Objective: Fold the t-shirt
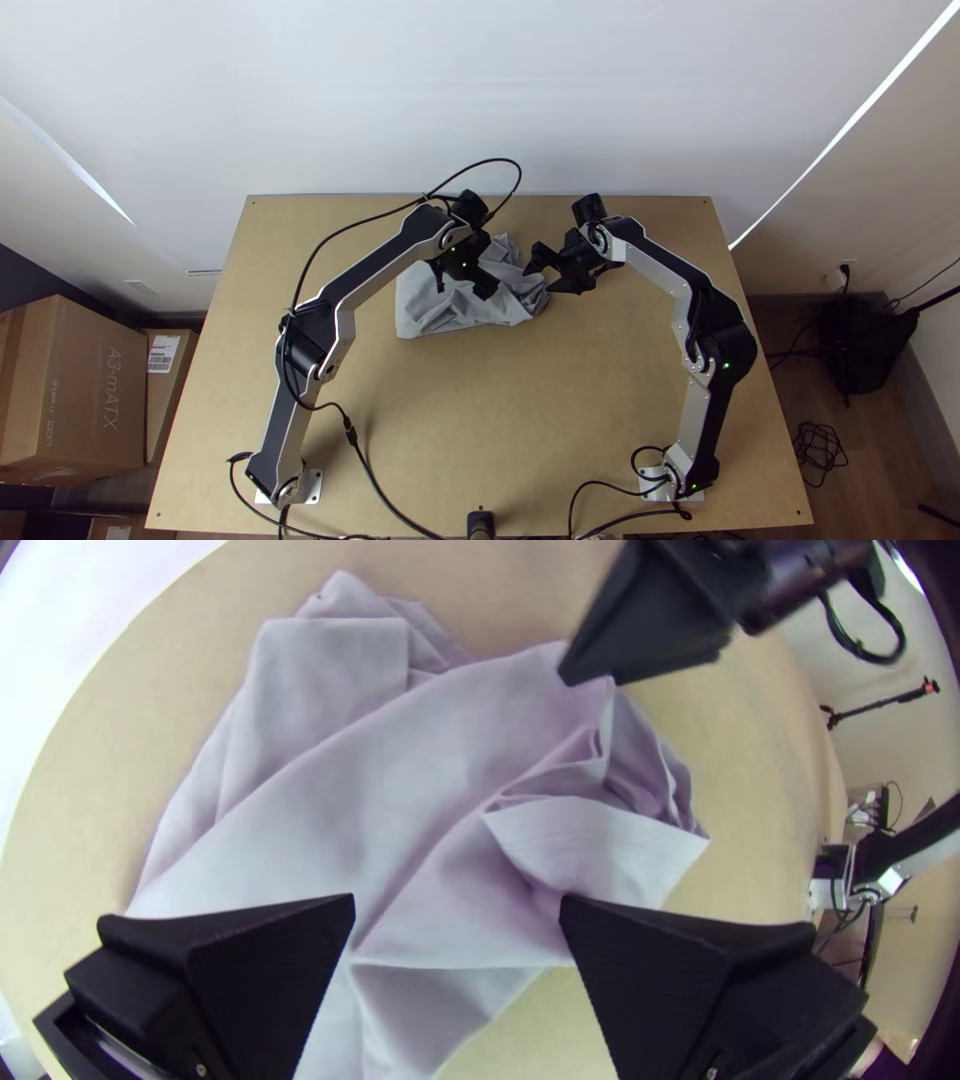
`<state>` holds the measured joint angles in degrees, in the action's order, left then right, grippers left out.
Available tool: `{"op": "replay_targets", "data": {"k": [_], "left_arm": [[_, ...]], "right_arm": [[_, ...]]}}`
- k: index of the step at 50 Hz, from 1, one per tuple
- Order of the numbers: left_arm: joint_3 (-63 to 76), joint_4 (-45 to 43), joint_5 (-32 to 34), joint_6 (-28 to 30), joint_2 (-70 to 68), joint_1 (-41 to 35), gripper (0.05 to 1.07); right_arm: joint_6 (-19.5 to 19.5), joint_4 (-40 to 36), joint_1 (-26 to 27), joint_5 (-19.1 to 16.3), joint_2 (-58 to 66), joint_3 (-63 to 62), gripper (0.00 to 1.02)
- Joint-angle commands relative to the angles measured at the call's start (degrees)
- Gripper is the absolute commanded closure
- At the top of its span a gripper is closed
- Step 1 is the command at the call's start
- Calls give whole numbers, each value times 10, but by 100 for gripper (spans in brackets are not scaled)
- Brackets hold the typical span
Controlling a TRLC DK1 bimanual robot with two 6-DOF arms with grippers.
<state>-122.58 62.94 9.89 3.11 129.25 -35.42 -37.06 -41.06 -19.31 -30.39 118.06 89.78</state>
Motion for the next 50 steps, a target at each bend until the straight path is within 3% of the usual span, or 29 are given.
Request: {"op": "replay_targets", "data": {"k": [1, 8, 15, 19, 27, 32, 34, 37, 41, 50], "left_arm": [[-4, 12, 7, 17, -24, -18, 9], [-3, 9, 12, 14, -22, -27, 9], [2, 8, 25, 12, -22, -34, 9], [2, 8, 26, 12, -22, -39, 9], [3, 9, 43, 11, -22, -40, 9], [22, 9, 62, 16, -29, -42, 11], [32, 9, 73, 23, -34, -43, 20], [52, 3, 94, 32, -46, -46, 46], [74, -16, 119, 34, -56, -47, 103], [115, -34, 135, 43, -72, -48, 104]], "right_arm": [[-7, 0, 4, 0, 33, 15, 13], [-8, 0, 4, -1, 53, 26, 13], [-11, -1, 2, -3, 63, 32, 28], [-11, -2, 0, -5, 65, 34, 30], [-9, -5, -10, -6, 64, 36, 50], [-6, -5, -15, -5, 64, 38, 74], [-6, -4, -16, -5, 65, 41, 85], [-5, -4, -15, -5, 65, 46, 96], [-5, -4, -13, -5, 66, 55, 96], [-6, -4, -5, -3, 76, 95, 96]]}}
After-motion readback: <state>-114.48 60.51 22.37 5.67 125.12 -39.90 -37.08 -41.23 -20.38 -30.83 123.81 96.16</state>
